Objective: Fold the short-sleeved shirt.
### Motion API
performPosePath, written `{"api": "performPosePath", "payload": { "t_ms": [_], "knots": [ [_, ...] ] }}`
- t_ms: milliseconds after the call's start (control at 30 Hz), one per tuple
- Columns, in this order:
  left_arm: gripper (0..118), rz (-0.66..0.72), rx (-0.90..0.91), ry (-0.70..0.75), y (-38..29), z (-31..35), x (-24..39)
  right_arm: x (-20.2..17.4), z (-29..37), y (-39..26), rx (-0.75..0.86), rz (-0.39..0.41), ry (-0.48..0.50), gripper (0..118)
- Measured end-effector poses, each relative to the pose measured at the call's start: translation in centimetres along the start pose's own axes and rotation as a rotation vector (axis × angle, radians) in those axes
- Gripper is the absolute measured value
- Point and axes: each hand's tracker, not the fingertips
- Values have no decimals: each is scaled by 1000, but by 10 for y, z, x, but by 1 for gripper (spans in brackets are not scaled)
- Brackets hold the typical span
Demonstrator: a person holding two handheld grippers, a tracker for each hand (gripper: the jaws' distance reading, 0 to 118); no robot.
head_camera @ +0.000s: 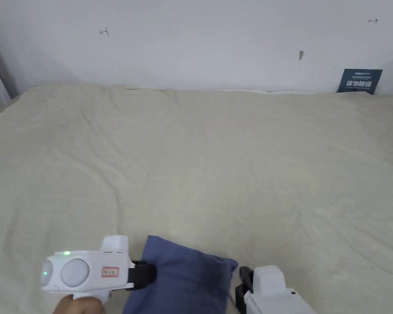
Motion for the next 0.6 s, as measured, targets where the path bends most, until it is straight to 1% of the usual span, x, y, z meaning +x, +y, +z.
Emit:
{"api": "performPosePath", "payload": {
  "t_ms": [133, 333, 467, 600],
  "knots": [
    [16, -27, 9, 155, 34, 31, -61, -5, 4, 31, 61, 46, -14, 2],
    [16, -10, 33, 403, 80, 80, -166, -15, -1, 66, 114, 75, -28, 2],
    [16, 26, 15, 571, 100, 111, -233, -20, -11, 86, 143, 70, -38, 2],
    [16, 116, -11, 665, 109, 129, -289, -25, -27, 101, 154, 67, -47, 2]
  ]
}}
